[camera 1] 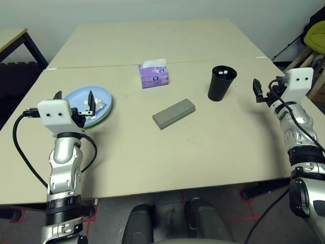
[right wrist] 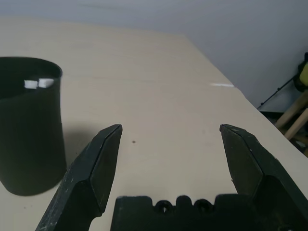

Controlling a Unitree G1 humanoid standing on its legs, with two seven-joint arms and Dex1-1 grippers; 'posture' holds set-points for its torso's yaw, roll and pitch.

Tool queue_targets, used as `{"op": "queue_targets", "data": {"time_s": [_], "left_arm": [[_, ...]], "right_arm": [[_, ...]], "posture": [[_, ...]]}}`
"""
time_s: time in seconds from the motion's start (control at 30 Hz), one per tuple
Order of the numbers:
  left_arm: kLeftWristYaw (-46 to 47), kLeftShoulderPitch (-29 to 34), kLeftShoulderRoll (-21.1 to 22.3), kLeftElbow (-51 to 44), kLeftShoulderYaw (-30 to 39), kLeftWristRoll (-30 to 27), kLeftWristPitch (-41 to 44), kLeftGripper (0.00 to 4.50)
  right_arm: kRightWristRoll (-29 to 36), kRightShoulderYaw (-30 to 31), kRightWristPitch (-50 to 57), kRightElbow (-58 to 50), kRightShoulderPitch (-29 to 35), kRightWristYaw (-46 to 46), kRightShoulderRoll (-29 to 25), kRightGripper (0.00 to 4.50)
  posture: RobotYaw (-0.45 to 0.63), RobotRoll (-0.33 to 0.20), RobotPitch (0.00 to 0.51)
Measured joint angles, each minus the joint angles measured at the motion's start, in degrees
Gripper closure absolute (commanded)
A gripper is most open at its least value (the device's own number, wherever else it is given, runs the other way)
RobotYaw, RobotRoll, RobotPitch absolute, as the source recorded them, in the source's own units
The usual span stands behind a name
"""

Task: Organize and tidy the items on the table.

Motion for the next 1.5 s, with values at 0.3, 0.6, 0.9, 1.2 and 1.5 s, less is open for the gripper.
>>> {"op": "queue_targets", "data": {"time_s": [0.3, 0.6, 0.9, 1.2, 1.5], "left_arm": [[-1.50, 4.41, -0.03, 3.39, 0.40, -0.26, -3.00, 0.00], [-3.19, 4.37, -0.03, 4.83, 0.78, -2.88, -0.79, 0.00], [-3.04, 4.10, -0.25, 4.60, 1.82, -4.25, 1.69, 0.00], [-3.02, 3.65, -1.25, 2.97, 1.99, -4.37, 2.61, 0.00], [-2.27, 2.89, -1.67, 2.08, 2.02, -4.39, 4.87, 0.00]], "right_arm": [[1.42, -2.17, -2.42, 7.66, -1.01, -1.26, 0.78, 0.04], [3.45, -3.65, -3.74, 12.39, -2.15, 0.90, 1.61, 0.04], [4.63, -4.94, -5.81, 13.77, -2.12, 4.16, 1.59, 0.04], [5.40, -5.36, -9.86, 13.60, -0.17, 6.17, 1.57, 0.04], [5.58, -5.72, -14.03, 13.62, 0.75, 6.25, 1.62, 0.04]], "posture": [[0.07, 0.000, 0.052], [0.07, 0.000, 0.041], [0.07, 0.000, 0.031], [0.07, 0.000, 0.024], [0.07, 0.000, 0.022]]}}
